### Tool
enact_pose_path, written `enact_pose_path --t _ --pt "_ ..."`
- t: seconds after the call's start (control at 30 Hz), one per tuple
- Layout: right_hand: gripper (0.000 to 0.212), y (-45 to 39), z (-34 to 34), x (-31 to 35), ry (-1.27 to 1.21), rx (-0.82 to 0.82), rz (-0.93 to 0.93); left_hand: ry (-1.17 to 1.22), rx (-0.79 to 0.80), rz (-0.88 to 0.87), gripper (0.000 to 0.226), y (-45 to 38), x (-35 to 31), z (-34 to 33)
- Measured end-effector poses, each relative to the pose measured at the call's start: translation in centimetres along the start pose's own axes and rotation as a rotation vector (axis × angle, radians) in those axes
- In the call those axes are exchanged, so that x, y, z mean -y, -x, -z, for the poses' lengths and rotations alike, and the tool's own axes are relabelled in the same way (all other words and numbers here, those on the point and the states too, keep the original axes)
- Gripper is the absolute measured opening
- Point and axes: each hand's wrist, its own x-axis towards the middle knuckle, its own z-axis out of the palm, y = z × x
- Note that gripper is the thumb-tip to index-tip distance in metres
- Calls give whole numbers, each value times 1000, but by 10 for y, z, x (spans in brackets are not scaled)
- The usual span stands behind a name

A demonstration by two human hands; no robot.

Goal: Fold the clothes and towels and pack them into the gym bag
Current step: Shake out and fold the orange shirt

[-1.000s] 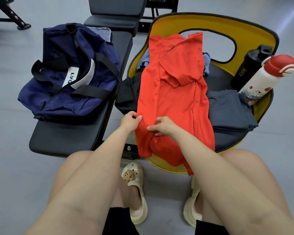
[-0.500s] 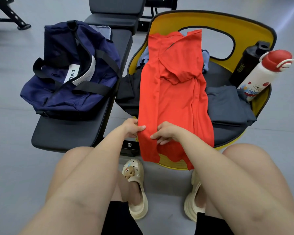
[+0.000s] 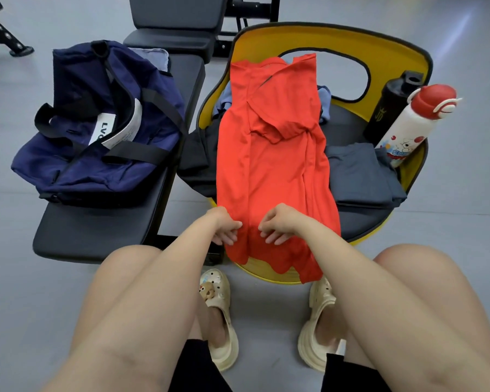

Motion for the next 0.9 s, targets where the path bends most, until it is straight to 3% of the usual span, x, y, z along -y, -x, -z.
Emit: enact_pose_path --t 0.1,0.2,0.27,0.33,0.47,0.7,0.9 --pt "21 5 19 -9 -21 -129 83 155 -38 -175 26 -1 -25 -10" --pt "17 11 42 -21 -61 -422 170 291 -62 -321 22 -3 -52 -23" --pt "8 15 57 -32 -20 -624 150 340 -61 -375 15 -6 -70 -35" --pt "17 14 69 -46 -2 -738 70 354 -72 -402 17 -11 -88 -51" --pt "30 11 76 -69 85 -757 0 302 -95 -382 32 -25 -113 -80" --pt "23 13 91 -84 -17 -739 -42 197 -207 -316 45 -37 -136 -96" --pt "24 15 89 -89 -138 -652 -117 151 -217 -291 11 -36 -135 -100"
